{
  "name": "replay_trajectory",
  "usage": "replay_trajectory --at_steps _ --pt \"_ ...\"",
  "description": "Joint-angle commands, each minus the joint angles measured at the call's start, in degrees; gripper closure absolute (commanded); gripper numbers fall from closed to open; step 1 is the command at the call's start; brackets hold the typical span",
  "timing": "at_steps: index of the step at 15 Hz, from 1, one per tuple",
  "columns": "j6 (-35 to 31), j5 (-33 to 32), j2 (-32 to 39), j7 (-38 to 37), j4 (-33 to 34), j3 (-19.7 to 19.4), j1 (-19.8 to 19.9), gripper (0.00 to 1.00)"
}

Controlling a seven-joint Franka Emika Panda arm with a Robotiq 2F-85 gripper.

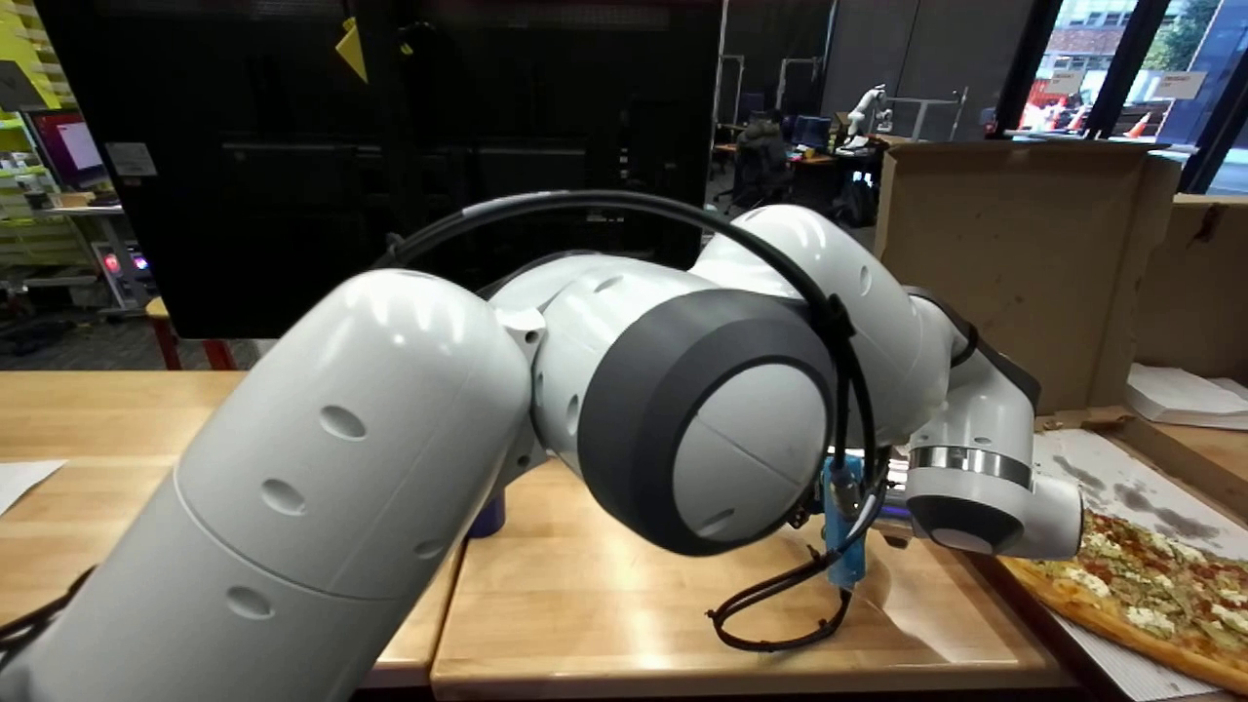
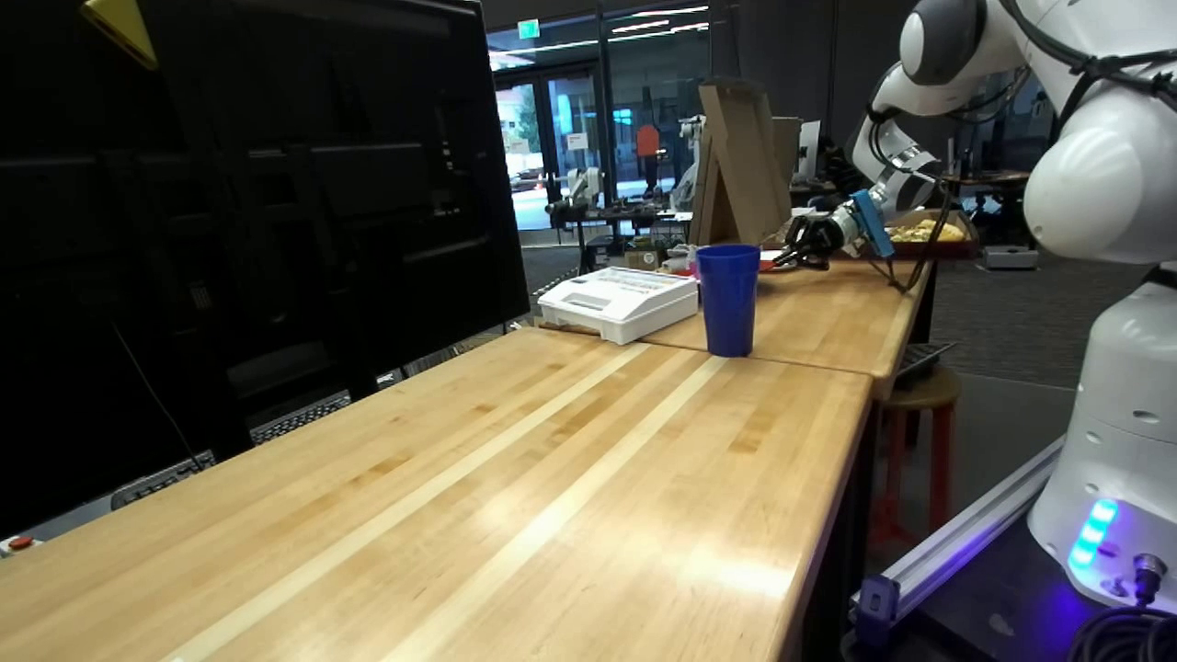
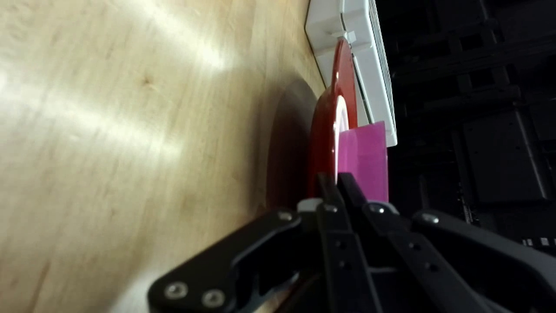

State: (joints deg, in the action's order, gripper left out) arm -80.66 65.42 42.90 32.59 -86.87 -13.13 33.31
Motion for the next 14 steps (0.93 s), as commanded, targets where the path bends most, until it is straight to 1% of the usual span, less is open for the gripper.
replay_trajectory --at_steps 1,6,14 --pt "1.5 1.5 2.2 -0.6 0.8 0.5 2.4 0.99" --pt "2.4 2.8 3.1 -1.7 0.5 0.8 4.4 0.99" --pt "4.3 3.4 4.3 -2.2 -0.4 0.6 6.2 0.99"
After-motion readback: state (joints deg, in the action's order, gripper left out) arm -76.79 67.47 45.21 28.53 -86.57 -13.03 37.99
